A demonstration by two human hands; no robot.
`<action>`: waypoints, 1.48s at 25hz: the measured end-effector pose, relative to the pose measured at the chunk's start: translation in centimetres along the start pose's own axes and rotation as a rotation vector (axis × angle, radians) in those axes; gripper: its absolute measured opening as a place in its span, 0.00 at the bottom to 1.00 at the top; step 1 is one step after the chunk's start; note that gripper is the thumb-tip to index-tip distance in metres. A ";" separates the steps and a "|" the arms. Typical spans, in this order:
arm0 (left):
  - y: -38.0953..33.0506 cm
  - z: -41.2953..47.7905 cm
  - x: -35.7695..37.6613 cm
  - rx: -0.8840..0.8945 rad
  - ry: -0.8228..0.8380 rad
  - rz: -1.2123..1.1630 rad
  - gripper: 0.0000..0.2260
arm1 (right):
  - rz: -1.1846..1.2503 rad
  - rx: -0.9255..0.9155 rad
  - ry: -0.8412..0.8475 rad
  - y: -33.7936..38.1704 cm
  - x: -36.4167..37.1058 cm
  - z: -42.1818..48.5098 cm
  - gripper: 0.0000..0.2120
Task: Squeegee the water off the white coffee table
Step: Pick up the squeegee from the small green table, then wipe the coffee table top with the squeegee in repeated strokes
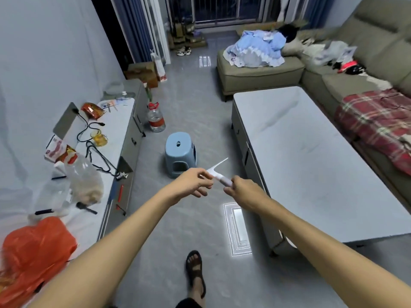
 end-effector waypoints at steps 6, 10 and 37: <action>-6.4 15.8 -7.4 0.104 0.123 0.664 0.15 | 0.320 0.129 0.122 -4.5 -6.1 14.2 0.21; -13.3 26.1 -11.5 0.188 0.192 0.812 0.16 | 0.453 0.334 0.136 -7.9 -11.5 21.8 0.27; -44.7 100.0 -20.0 0.284 0.731 1.066 0.17 | 1.176 0.787 -0.162 -30.2 -46.1 78.2 0.09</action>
Point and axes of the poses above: each hand's wrist, its own z-axis towards the middle knuckle, its own x-axis out of the palm, y = z × x, the point moved 7 cm from there along z, towards the middle knuckle, and after that the axes turned 5 degrees about y, right-handed, at the moved point
